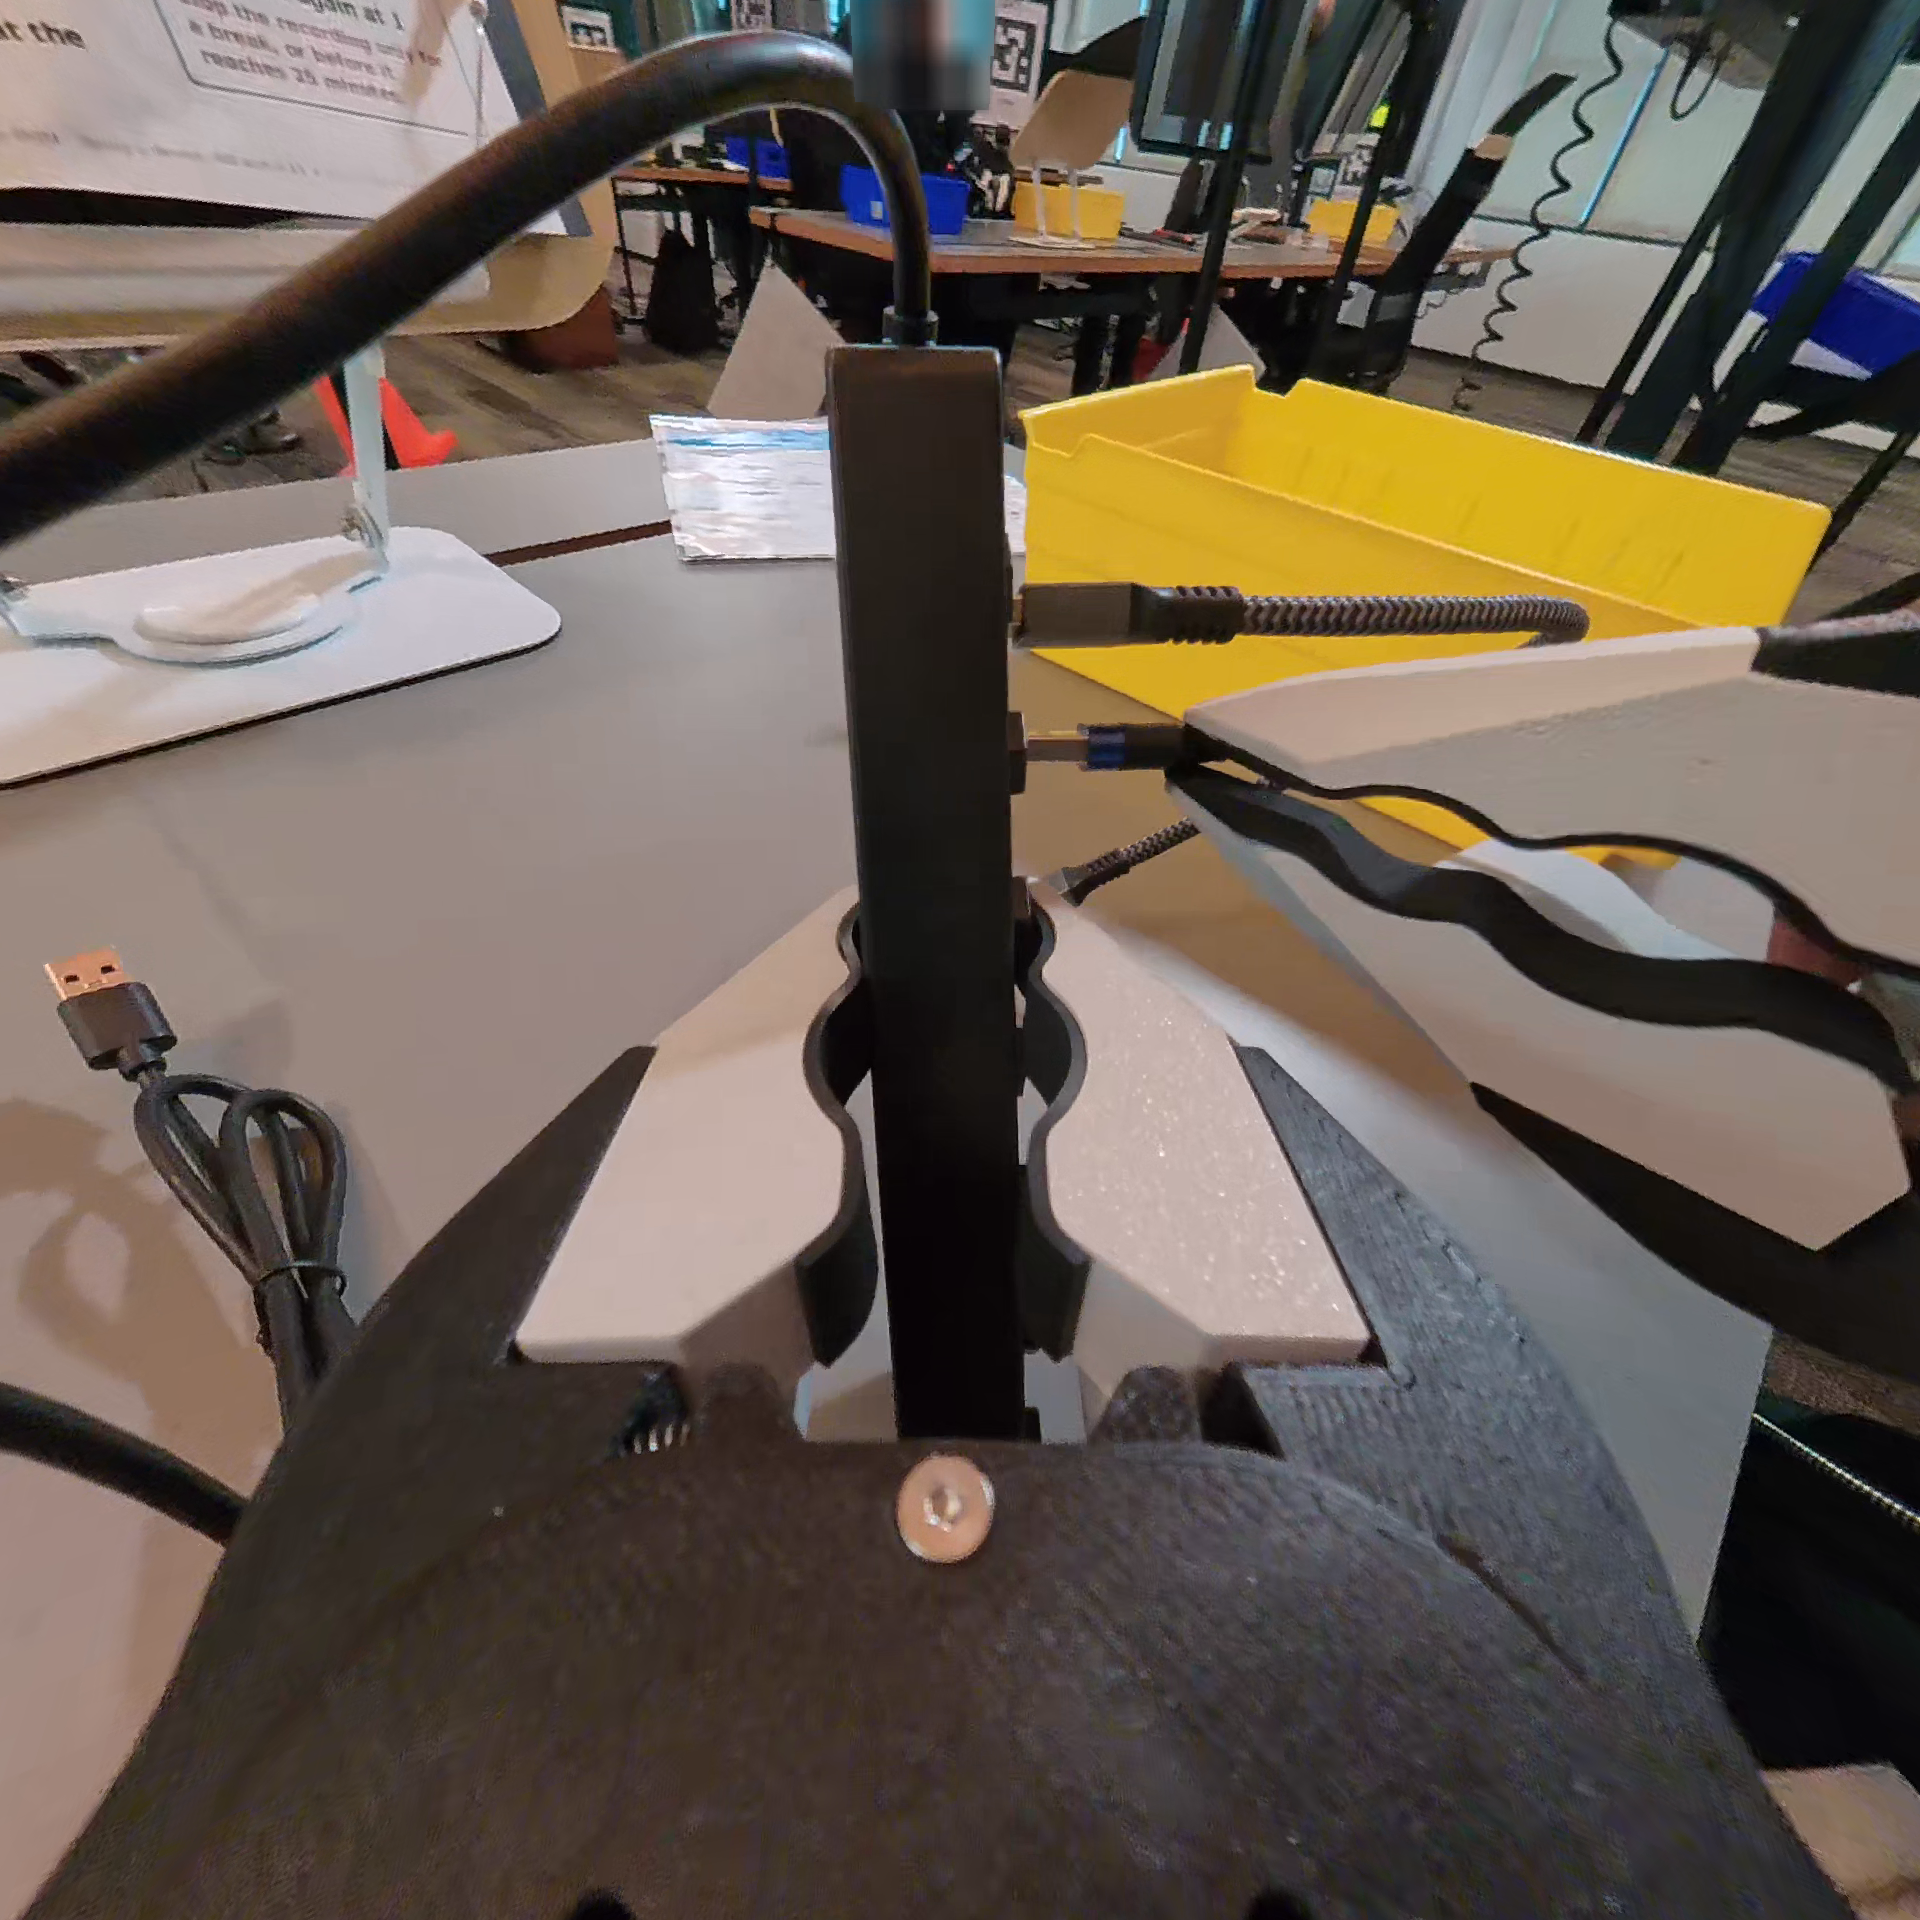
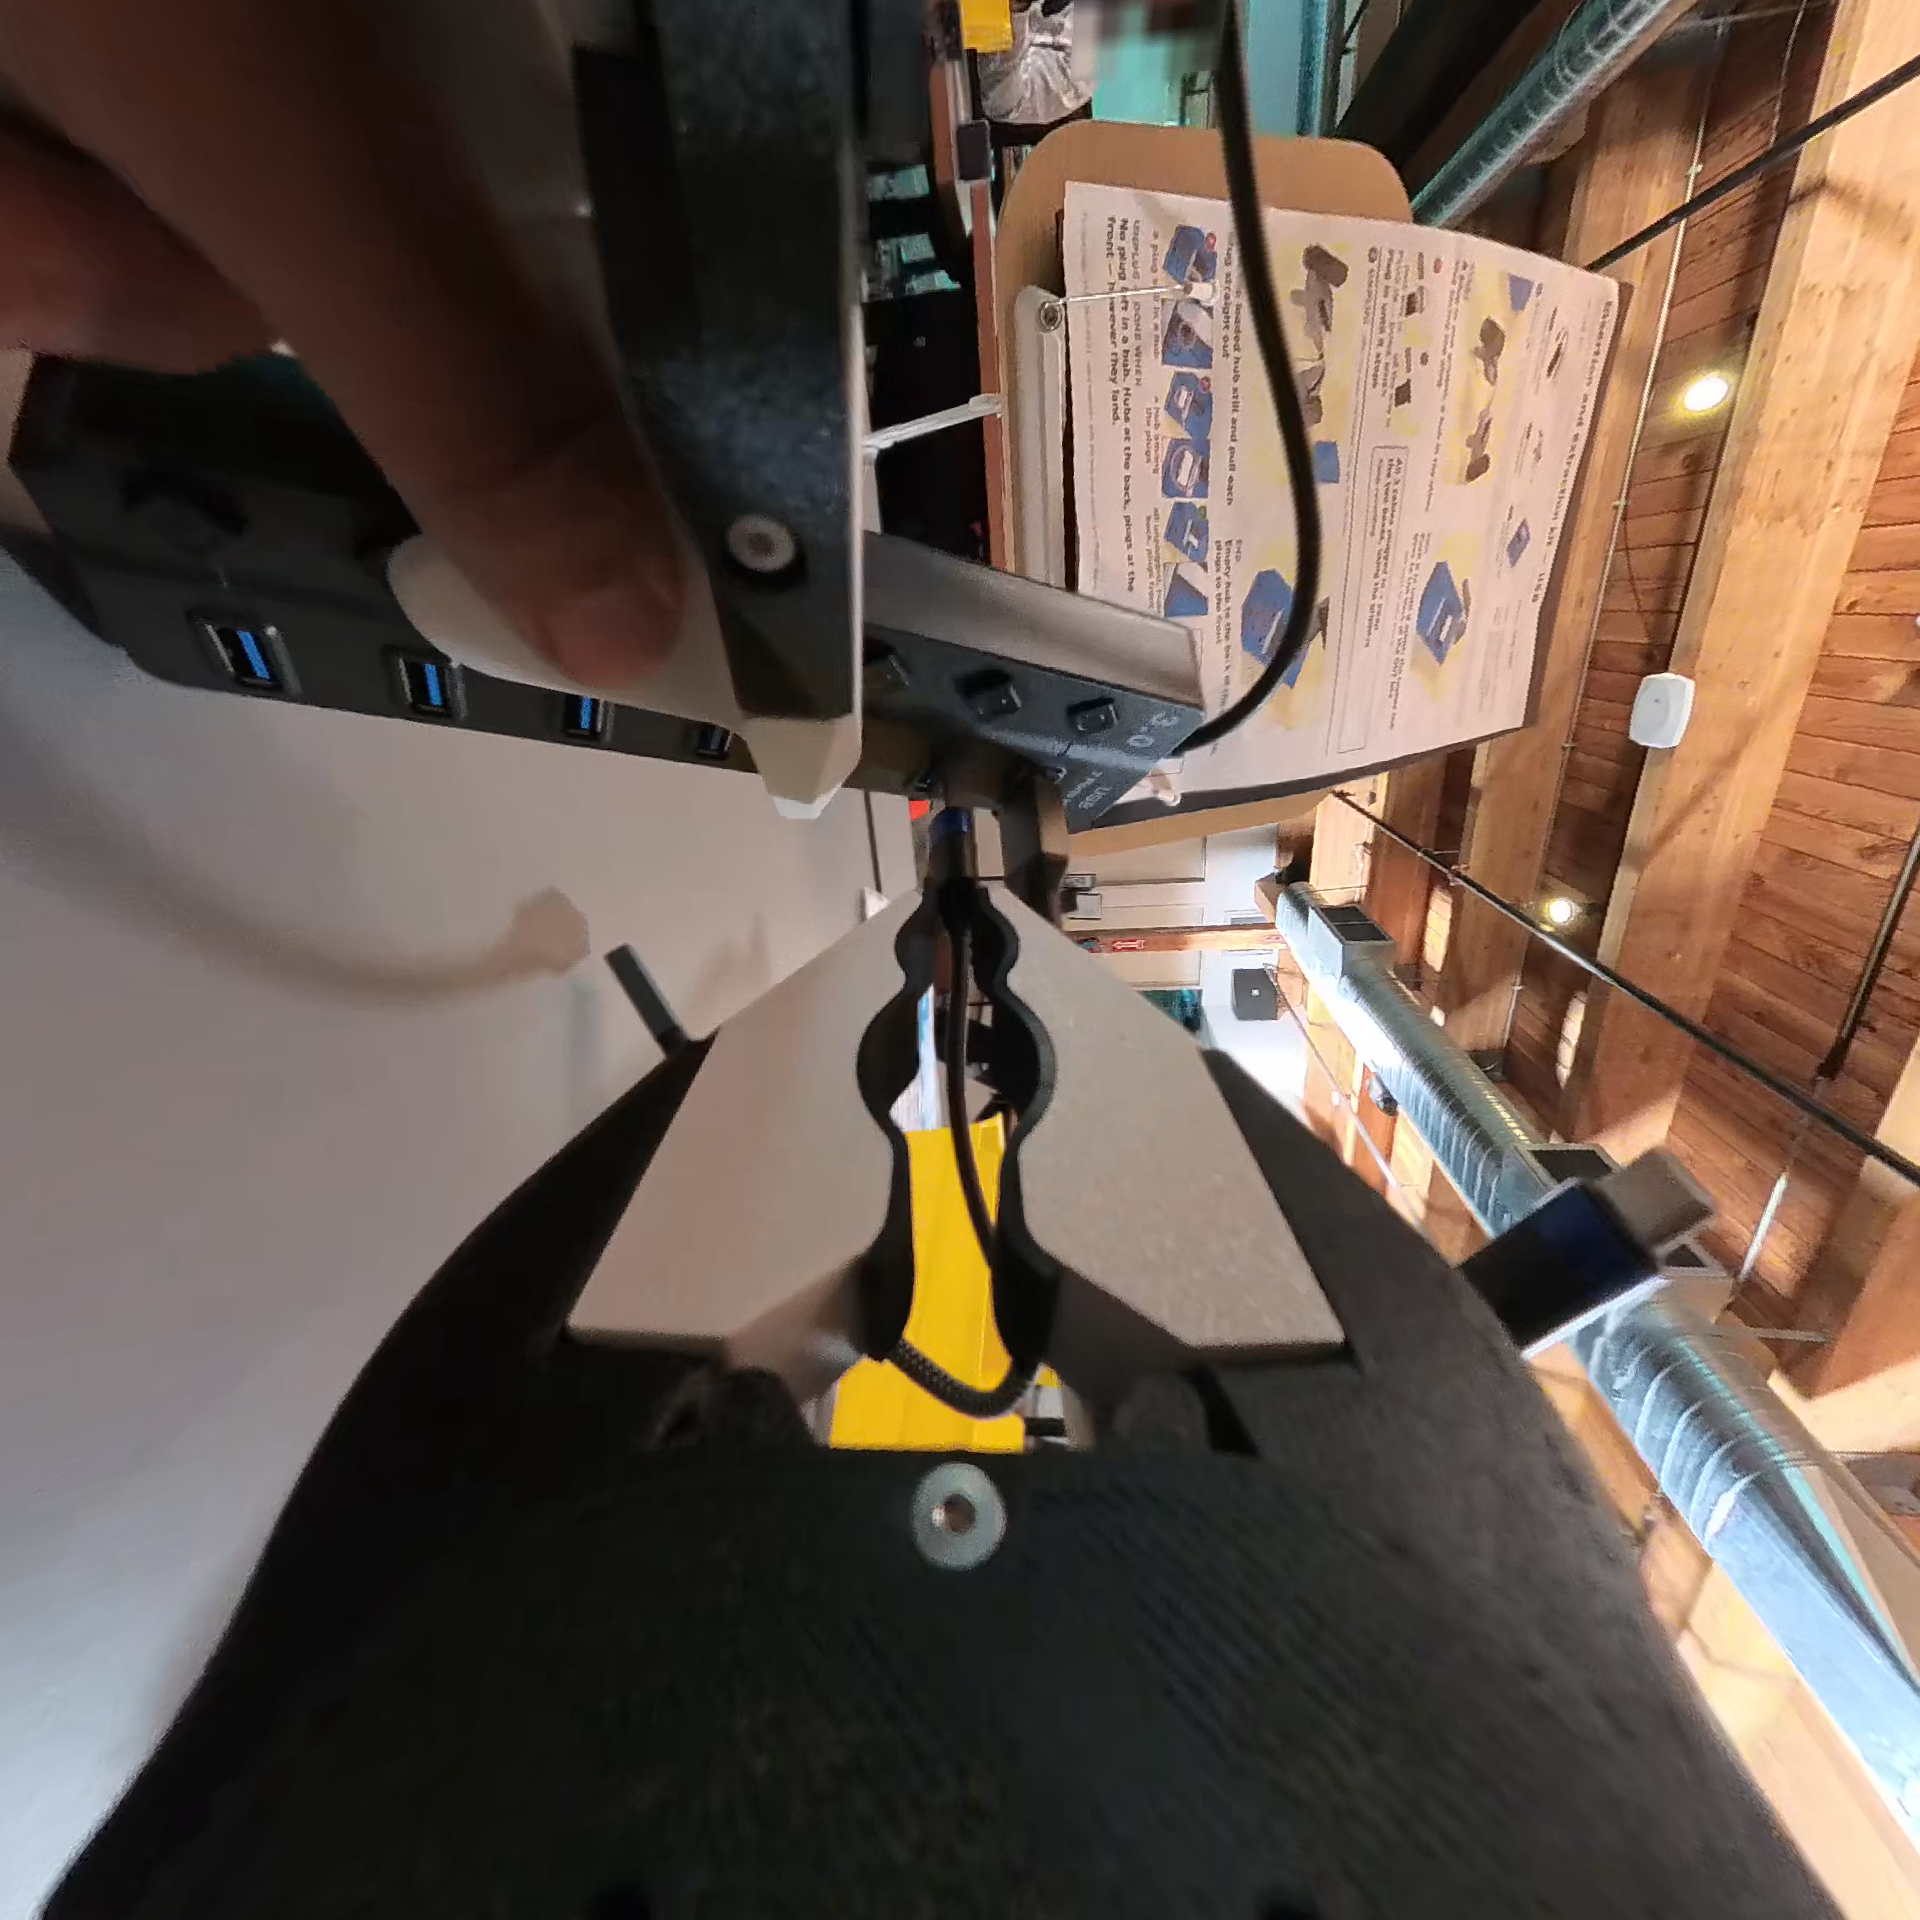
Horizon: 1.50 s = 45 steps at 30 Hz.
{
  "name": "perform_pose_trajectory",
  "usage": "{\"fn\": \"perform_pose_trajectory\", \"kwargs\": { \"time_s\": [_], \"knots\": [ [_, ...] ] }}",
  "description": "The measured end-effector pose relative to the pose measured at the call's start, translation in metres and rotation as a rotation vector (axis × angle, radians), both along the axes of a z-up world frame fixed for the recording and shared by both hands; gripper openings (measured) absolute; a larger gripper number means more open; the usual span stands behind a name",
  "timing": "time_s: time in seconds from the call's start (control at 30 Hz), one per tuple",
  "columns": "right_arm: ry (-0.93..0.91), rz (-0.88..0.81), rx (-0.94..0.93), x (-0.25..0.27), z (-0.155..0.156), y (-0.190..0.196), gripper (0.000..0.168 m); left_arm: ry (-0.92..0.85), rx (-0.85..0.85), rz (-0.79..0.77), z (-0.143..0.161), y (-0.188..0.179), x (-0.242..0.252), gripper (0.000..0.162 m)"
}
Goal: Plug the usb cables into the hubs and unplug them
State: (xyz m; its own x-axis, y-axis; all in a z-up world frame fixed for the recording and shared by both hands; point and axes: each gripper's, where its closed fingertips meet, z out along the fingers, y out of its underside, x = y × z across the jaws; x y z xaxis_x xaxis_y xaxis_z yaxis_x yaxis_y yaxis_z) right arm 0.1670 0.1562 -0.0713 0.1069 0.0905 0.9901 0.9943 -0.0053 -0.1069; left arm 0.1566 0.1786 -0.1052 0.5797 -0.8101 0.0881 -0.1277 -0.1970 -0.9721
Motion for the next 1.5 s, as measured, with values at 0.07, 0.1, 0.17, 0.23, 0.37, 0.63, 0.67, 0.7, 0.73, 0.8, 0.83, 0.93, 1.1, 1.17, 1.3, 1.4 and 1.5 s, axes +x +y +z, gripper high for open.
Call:
{"fn": "perform_pose_trajectory", "kwargs": {
  "time_s": [0.07,0.1,0.17,0.23,0.37,0.63,0.67,0.7,0.73,0.8,0.83,0.93,1.1,1.17,1.3,1.4,1.5],
  "knots": [
    [0.046,0.008,-0.016,0.001,0.001,-0.001,0.004,0.009,0.015,-0.003,0.0,0.0,0.001,0.021],
    [0.052,0.009,-0.018,0.001,0.001,-0.001,0.004,0.015,0.031,0.002,0.0,0.0,0.001,0.02],
    [0.05,-0.001,-0.022,0.002,0.001,-0.002,0.004,0.035,0.075,0.015,0.001,0.0,0.0,0.02],
    [0.056,-0.002,-0.029,0.002,0.0,-0.002,0.004,0.051,0.106,0.018,0.001,0.001,-0.001,0.02],
    [0.084,0.009,-0.038,0.0,-0.001,-0.002,0.004,0.022,0.092,0.012,0.003,0.0,-0.001,0.02],
    [0.1,0.012,-0.027,0.0,0.002,-0.003,0.004,0.036,0.097,-0.038,0.002,-0.005,0.003,0.021],
    [0.102,0.012,-0.027,0.0,0.001,-0.003,0.005,0.038,0.097,-0.043,0.002,-0.006,0.003,0.021],
    [0.107,0.017,-0.025,-0.001,0.002,-0.003,0.005,0.037,0.109,-0.068,0.004,-0.009,0.005,0.021],
    [0.112,0.024,-0.018,-0.002,0.003,-0.004,0.005,0.043,0.132,-0.069,0.006,-0.009,0.005,0.021],
    [0.13,0.039,-0.002,-0.002,0.008,-0.006,0.004,0.045,0.169,-0.09,0.011,-0.011,0.005,0.021],
    [0.15,0.043,-0.001,-0.002,0.009,-0.007,0.004,0.046,0.18,-0.095,0.013,-0.012,0.005,0.021],
    [0.185,0.062,-0.009,-0.001,0.01,-0.009,0.004,0.054,0.194,-0.11,0.013,-0.014,0.007,0.022],
    [0.22,0.081,-0.01,-0.003,0.012,-0.011,0.004,0.063,0.214,-0.13,0.014,-0.018,0.009,0.022],
    [0.22,0.08,-0.009,-0.002,0.012,-0.012,0.004,0.107,0.273,-0.119,0.015,-0.017,0.008,0.022],
    [0.229,0.084,-0.015,-0.003,0.009,-0.008,0.005,0.055,0.147,-0.166,0.01,-0.014,0.009,0.021],
    [0.231,0.15,0.041,-0.013,0.013,-0.011,0.0,0.003,0.064,-0.116,0.012,0.001,0.0,0.021],
    [0.23,0.337,0.179,-0.036,0.031,-0.033,0.003,-0.169,-0.113,-0.015,0.022,0.036,-0.031,0.021]
  ]
}}
